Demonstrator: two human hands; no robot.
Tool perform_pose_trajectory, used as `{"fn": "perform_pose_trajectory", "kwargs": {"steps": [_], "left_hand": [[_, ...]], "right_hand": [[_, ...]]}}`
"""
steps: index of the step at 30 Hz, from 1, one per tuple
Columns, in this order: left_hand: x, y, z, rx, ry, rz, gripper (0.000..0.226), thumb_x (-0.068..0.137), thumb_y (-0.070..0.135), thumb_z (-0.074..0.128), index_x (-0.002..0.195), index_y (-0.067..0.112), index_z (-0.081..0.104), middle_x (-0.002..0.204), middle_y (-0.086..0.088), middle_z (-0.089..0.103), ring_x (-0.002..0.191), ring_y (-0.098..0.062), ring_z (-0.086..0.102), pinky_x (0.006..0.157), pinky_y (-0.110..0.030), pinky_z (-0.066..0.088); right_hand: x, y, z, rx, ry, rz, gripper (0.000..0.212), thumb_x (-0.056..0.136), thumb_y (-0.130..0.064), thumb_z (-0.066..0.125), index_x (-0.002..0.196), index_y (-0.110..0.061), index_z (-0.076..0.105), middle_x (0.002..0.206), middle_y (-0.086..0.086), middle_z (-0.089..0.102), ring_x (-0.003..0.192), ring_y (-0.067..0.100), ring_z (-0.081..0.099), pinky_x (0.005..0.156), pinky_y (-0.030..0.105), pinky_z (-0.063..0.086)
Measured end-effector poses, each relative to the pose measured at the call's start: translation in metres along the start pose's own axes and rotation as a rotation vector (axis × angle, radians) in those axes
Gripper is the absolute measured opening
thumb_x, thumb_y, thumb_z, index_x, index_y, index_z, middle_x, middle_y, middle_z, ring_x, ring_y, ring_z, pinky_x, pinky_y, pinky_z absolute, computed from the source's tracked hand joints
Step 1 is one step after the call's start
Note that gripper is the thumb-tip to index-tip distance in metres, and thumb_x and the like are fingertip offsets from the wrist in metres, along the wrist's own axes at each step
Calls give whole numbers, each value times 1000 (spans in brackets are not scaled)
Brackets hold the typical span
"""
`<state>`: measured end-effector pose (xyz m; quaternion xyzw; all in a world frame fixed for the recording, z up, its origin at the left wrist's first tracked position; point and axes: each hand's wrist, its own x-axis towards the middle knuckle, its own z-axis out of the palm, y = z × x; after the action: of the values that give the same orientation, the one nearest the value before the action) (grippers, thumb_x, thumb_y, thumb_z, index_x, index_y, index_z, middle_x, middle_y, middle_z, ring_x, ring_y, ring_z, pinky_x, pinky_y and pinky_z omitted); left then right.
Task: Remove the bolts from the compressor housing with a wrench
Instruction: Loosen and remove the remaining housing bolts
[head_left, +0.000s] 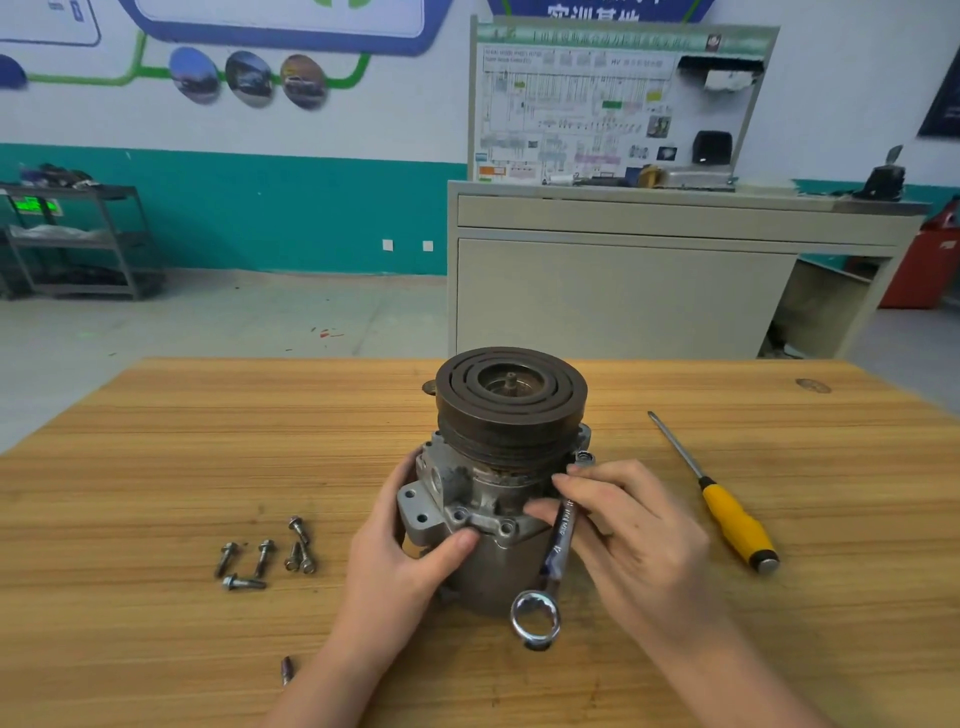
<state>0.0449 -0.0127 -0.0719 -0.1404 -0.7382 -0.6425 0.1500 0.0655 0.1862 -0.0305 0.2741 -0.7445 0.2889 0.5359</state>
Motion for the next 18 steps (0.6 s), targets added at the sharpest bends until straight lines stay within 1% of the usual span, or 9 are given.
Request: {"fn": "perform_pose_trajectory", "kwargs": {"steps": [3,5,6,8,10,11,12,14,18], "left_hand": [[0,1,0,3,10,6,79,54,61,74,124,52,38,116,43,53,110,16,51,83,1,38],[0,3,1,-4,27,26,77,55,58,73,123,50,38,113,46,53,108,20,50,78,3,39],[0,4,2,-15,33,29,77,55,57,73,123,50,38,112,46,53,107,21,50,73,3,40],[-1,5,3,-31,35,25,77,55,55,73,123,49,39,111,46,54,106,21,50,66,2,43],[-1,5,3,-26,38,28,77,55,56,73,123,49,39,112,45,55,106,20,51,70,2,42],[-1,5,3,-20,40,29,77,55,56,73,123,49,39,112,44,55,107,20,51,74,2,40],[0,5,3,-15,40,30,77,55,56,73,123,49,40,113,44,55,107,19,51,77,3,39],[0,5,3,-9,39,30,76,55,55,73,123,49,40,114,44,55,107,19,51,79,3,37],[2,5,3,8,38,33,77,53,55,72,123,49,39,113,46,53,107,21,49,80,4,36]], "right_hand": [[-4,0,3,-60,39,-1,19,87,-17,67,86,1,73,85,8,68,83,8,63,78,14,49],[-10,0,6,-35,123,98,31,98,-27,52,87,-3,68,90,1,64,87,-1,59,81,8,44],[-11,-2,7,62,203,225,35,101,-32,44,89,-6,64,90,-2,63,83,-3,59,77,8,45],[-7,-1,10,373,432,574,32,101,-34,36,88,-12,56,83,-7,67,63,4,60,57,14,47],[4,12,10,607,629,932,23,100,-26,33,88,-16,49,70,-3,67,46,11,55,43,18,42],[11,22,9,706,654,1088,20,102,-21,32,90,-17,48,65,-1,65,41,12,51,41,17,39],[19,33,7,807,630,1216,19,103,-17,32,92,-17,47,63,2,62,39,12,48,39,17,36],[34,55,5,927,448,1396,17,104,-14,34,93,-14,48,60,4,59,36,12,44,37,17,34],[53,79,6,1053,18,1545,19,104,-14,36,88,-11,46,54,3,60,33,10,44,32,15,32]]}}
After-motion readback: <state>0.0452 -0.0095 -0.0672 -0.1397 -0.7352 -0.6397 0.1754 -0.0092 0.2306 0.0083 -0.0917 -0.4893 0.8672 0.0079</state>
